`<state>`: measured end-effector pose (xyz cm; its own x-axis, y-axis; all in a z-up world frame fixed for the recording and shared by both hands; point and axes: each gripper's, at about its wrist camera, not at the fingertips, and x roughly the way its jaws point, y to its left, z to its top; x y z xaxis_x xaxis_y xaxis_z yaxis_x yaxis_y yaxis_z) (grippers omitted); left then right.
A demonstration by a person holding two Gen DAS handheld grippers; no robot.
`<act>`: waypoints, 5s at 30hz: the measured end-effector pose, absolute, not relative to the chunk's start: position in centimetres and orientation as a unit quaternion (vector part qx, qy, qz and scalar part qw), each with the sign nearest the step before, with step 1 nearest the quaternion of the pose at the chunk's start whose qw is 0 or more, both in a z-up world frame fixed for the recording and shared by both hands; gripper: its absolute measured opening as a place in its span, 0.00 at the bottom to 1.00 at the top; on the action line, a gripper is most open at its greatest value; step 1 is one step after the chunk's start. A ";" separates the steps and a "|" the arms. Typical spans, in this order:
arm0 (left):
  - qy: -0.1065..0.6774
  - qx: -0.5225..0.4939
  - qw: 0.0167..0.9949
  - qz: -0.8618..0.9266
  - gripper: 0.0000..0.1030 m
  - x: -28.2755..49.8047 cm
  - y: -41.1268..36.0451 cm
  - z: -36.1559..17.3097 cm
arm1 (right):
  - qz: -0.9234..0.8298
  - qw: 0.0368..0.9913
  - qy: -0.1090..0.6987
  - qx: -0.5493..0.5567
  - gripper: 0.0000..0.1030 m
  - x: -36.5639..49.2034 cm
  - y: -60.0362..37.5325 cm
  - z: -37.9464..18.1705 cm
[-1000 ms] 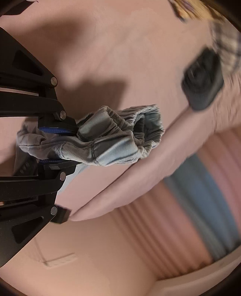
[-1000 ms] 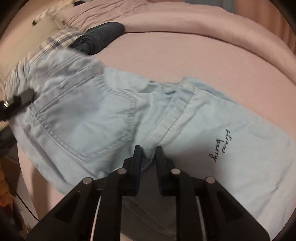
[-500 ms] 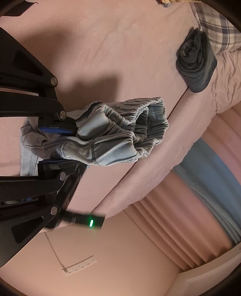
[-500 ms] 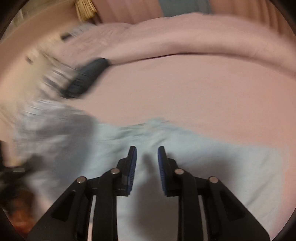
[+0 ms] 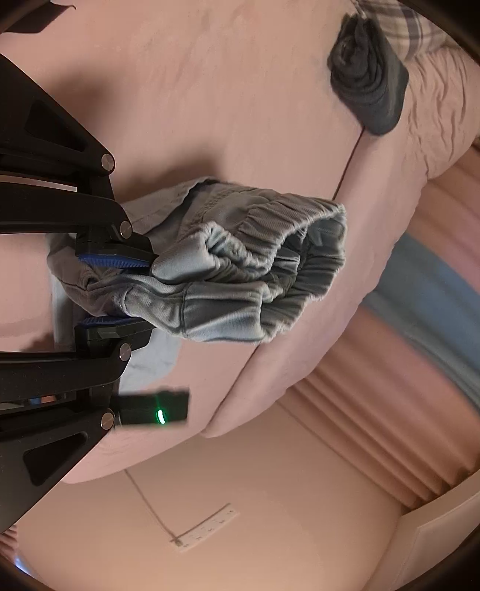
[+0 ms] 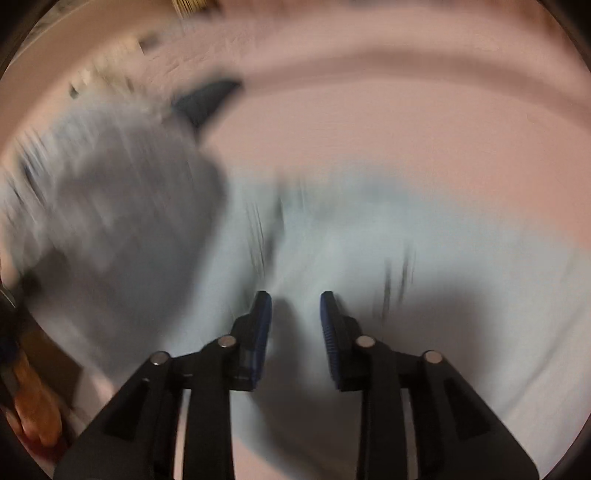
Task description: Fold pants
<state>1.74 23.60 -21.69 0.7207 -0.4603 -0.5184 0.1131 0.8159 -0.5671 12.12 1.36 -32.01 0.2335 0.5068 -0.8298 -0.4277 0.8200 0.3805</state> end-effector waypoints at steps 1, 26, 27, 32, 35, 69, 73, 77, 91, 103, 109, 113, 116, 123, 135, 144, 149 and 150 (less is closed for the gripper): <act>0.338 -0.245 0.894 -0.163 0.18 1.8 23.1 -21.7 | 0.302 0.793 0.527 0.057 0.26 11.7 0.3 -31.6; 0.342 -0.007 0.923 -0.175 0.18 1.9 14.4 -21.2 | 0.300 0.802 0.501 0.125 0.23 16.4 -3.6 -19.3; 0.337 -0.002 0.924 -0.181 0.18 2.0 13.9 -20.9 | 0.304 0.800 0.499 0.137 0.22 16.5 -4.1 -19.8; 0.342 0.024 0.914 -0.216 0.18 3.3 10.5 -21.4 | 0.300 0.788 0.492 0.216 0.23 16.8 -8.2 -20.9; 0.379 0.036 0.894 -0.236 0.18 4.9 7.9 -23.6 | 0.279 0.783 0.497 0.247 0.23 17.0 -11.4 -23.5; 0.406 -0.162 0.879 -0.192 0.49 7.9 21.0 -23.8 | 0.249 0.856 0.425 0.154 0.22 11.1 -13.4 -19.6; 0.427 -0.128 0.878 -0.172 0.49 8.5 18.5 -25.5 | 0.244 0.841 0.471 0.109 0.20 10.9 -11.2 -22.5; 0.468 -0.099 0.866 -0.147 0.49 10.2 17.9 -27.4 | 0.190 0.845 0.500 0.019 0.08 8.6 -12.7 -26.5; 0.435 -0.087 0.889 -0.113 0.62 6.1 19.2 -25.3 | 0.203 0.853 0.474 0.082 0.27 6.9 -15.3 -25.1; 0.462 0.007 0.872 -0.162 0.62 9.2 10.6 -27.8 | 0.162 0.882 0.441 0.027 0.25 12.9 -12.7 -25.3; 0.468 0.003 0.868 -0.164 0.62 9.6 10.1 -28.2 | 0.165 0.864 0.471 0.071 0.26 14.3 -14.2 -28.0; 0.468 -0.003 0.868 -0.165 0.63 9.7 10.4 -27.9 | 0.160 0.863 0.472 0.081 0.27 13.6 -14.4 -26.9; 0.468 -0.003 0.868 -0.165 0.62 9.6 10.5 -27.8 | 0.171 0.875 0.446 0.081 0.28 11.5 -14.7 -24.9; 0.469 0.001 0.868 -0.165 0.63 9.9 10.3 -28.0 | 0.197 0.867 0.456 0.035 0.28 7.5 -13.7 -25.6; 0.461 -0.005 0.874 -0.153 0.63 8.3 10.8 -26.8 | 0.165 0.879 0.448 0.006 0.34 6.5 -12.3 -26.9; 0.437 -0.080 0.887 -0.125 0.63 7.0 15.8 -25.0 | 0.182 0.876 0.425 0.138 0.56 5.7 -16.1 -25.2; 0.452 -0.123 0.877 -0.107 0.69 7.5 18.4 -25.6 | 0.171 0.846 0.450 0.231 0.62 5.9 -18.0 -27.2; 0.456 -0.134 0.873 -0.105 0.69 7.6 19.0 -25.9 | 0.173 0.838 0.454 0.248 0.63 6.0 -18.2 -27.6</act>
<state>7.63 19.00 -25.90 0.5621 -0.3054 -0.7686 0.0602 0.9420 -0.3302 6.00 -18.24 -27.64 0.5286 0.5151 -0.6747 -0.0654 0.8172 0.5726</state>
